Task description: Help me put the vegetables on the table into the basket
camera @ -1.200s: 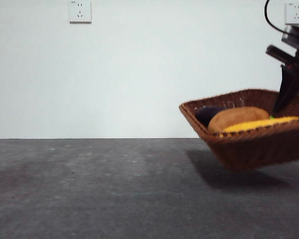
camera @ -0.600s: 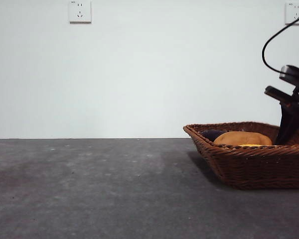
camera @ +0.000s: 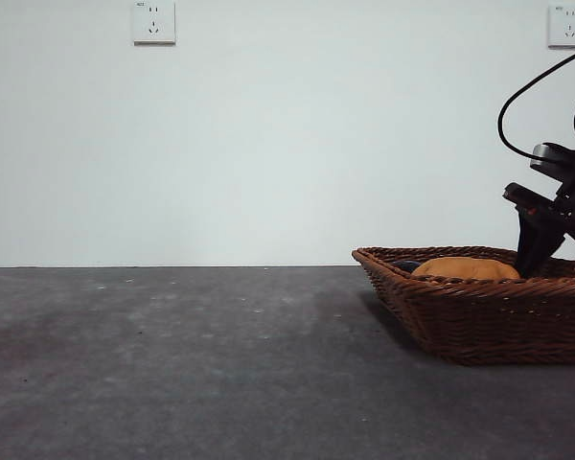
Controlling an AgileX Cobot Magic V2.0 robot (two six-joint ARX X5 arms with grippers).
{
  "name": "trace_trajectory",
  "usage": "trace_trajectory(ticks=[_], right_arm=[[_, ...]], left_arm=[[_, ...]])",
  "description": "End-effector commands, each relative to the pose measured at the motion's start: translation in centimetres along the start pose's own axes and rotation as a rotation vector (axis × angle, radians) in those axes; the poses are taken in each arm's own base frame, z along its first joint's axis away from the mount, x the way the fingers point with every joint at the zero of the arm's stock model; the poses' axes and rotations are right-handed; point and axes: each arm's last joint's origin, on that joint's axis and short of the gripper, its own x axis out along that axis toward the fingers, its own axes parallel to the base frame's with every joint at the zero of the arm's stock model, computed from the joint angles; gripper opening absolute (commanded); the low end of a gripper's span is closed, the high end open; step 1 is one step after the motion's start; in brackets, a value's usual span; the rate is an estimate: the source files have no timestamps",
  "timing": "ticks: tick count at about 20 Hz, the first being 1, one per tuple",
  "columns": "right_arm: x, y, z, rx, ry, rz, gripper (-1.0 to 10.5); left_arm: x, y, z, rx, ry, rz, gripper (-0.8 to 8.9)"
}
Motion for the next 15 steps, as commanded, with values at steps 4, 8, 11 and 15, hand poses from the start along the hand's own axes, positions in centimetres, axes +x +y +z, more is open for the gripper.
trace_trajectory(ticks=[4, 8, 11, 15], right_arm=[[-6.9, 3.3, 1.8, -0.086, -0.161, -0.055, 2.6], [-13.6, 6.8, -0.9, -0.119, -0.149, 0.032, 2.5], [-17.5, 8.8, -3.4, -0.148, -0.142, 0.086, 1.6], [-21.7, 10.8, -7.2, -0.191, -0.146, 0.09, 0.9]], left_arm=[[0.1, 0.0, 0.0, -0.002, 0.004, 0.004, -0.08], [0.1, 0.0, 0.0, 0.005, 0.004, 0.004, -0.08], [0.1, 0.0, 0.0, 0.01, 0.004, 0.003, -0.08], [0.1, 0.0, 0.0, 0.013, 0.004, 0.003, -0.08]])
